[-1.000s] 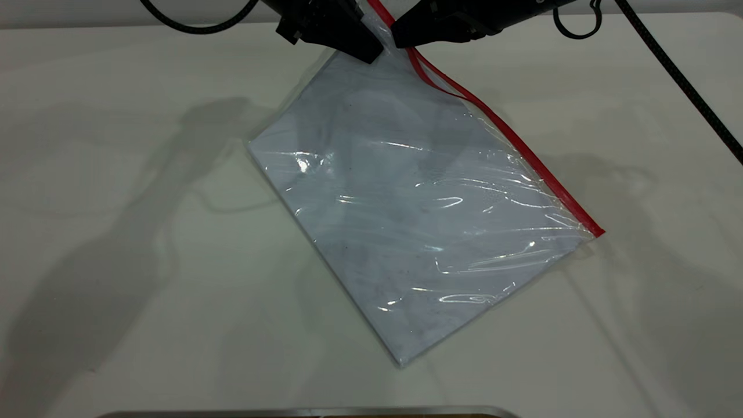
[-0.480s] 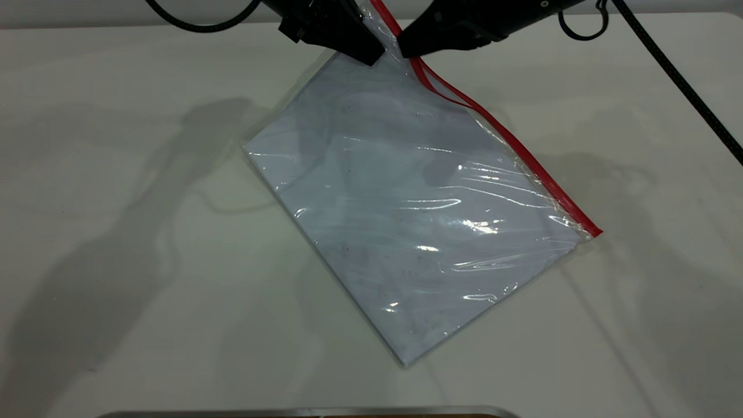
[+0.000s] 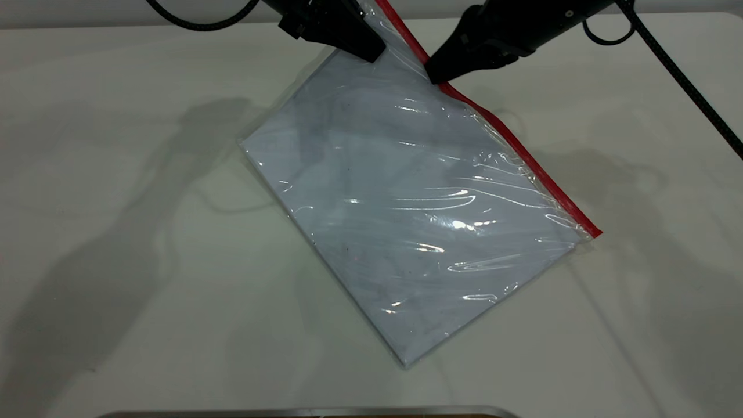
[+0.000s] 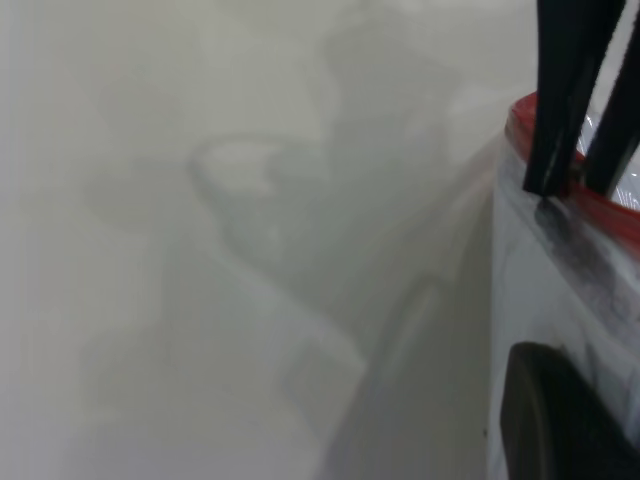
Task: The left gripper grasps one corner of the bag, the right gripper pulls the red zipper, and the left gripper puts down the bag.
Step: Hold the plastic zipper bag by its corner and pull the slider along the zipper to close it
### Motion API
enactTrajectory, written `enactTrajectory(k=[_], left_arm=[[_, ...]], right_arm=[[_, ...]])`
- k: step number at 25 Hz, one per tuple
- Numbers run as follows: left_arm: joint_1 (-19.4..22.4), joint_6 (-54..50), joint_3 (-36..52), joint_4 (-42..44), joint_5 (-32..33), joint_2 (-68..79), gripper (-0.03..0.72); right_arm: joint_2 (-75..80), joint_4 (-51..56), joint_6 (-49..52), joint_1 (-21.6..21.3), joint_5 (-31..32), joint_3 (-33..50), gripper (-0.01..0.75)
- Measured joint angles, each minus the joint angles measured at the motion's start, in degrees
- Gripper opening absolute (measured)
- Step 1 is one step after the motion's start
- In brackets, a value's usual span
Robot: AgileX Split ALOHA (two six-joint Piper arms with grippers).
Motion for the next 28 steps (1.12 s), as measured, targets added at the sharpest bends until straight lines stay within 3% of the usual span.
enactTrajectory(k=[17, 28], left_arm=[[2.79, -0.28, 0.05, -0.88, 1.22, 0.00, 0.052], [3.89, -1.77, 0.05, 2.87, 1.22, 0.00, 0.052]], right_arm=[[-0.10, -23.60, 16.00, -1.32, 0.64, -0.12, 0.037], [-0.10, -37.43, 28.86, -1.32, 8.92, -0.12, 0.037]])
